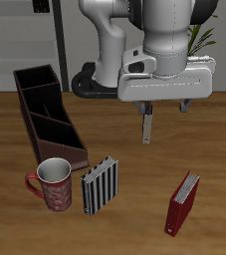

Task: Place the red book into the right desk caddy's left compartment and place the red mug into the right desk caddy's right compartment

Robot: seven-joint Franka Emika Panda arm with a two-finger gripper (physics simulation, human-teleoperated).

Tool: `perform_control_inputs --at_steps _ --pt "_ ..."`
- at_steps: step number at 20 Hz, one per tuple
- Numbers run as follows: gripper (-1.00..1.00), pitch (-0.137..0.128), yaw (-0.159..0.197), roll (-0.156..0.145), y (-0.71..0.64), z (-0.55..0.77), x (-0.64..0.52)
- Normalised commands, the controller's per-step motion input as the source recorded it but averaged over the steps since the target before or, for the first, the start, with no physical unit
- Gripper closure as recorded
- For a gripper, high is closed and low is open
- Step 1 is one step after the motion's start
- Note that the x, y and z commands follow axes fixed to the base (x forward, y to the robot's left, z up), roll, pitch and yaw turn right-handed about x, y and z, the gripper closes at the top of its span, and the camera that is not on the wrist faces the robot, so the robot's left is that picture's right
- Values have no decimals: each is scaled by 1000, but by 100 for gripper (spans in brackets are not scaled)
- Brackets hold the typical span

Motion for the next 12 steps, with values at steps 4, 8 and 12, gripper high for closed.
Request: perform_control_inputs --at_steps 4,8,12 --pt "-100 -15 -28 12 201 -141 287" --pt "-100 -13 -48 34 190 -244 253" --pt "-100 -29 -19 4 69 -185 164"
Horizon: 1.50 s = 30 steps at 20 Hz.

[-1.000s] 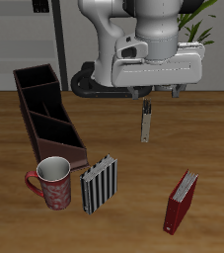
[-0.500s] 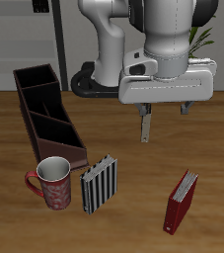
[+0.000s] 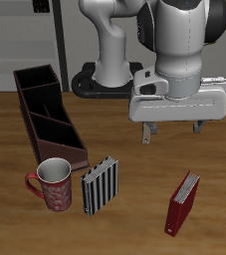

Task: Place the red book into the right desk caddy's left compartment and place the red mug into the right desk caddy's right compartment

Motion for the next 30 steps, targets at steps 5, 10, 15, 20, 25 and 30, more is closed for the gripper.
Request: perform_control_inputs --at_steps 5,10,15,20,25,30 --pt "-100 -14 -20 -4 60 -206 180" --pt "-100 -12 -21 -14 51 -258 244" --pt "-100 -39 -49 -3 118 -251 73" --pt "-100 -9 -3 28 200 -295 54" --pt "-100 31 -24 17 71 -367 132" --pt "-100 27 -30 12 -15 -301 -3"
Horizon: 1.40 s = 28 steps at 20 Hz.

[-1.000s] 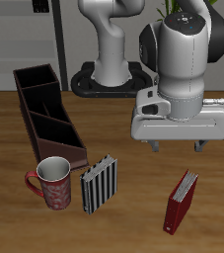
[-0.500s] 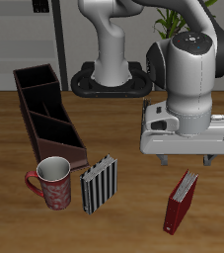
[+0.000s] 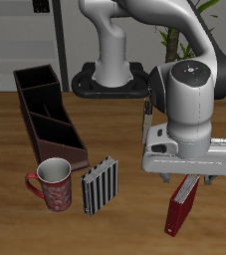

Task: Place the red book into the right desk caddy's left compartment and place the red mug into the right desk caddy's right compartment

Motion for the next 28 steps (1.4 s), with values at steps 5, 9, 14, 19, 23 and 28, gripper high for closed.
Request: perform_control_inputs --at_steps 5,9,14,19,23,28 --pt "-100 14 -71 -23 -145 -233 19" --pt "-100 -4 5 6 -26 -247 -12" --pt "-100 -3 5 -4 -13 -230 7" --pt "-100 18 14 9 31 -311 -19" --pt "100 38 -10 7 35 -347 -2" --pt "100 7 1 9 7 -20 -50"
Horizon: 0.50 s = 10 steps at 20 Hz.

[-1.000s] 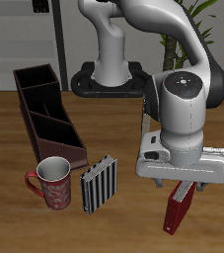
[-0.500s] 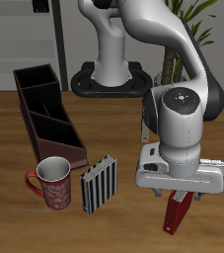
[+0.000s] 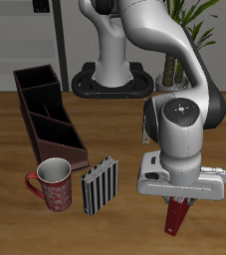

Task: Place the red book into the right desk caddy's left compartment and place the red mug into the right desk caddy's right compartment

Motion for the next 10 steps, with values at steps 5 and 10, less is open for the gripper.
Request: perform_control_inputs --at_steps 5,10 --pt "100 -25 -4 6 -21 182 -132" --pt "100 -81 40 19 -70 571 -393"
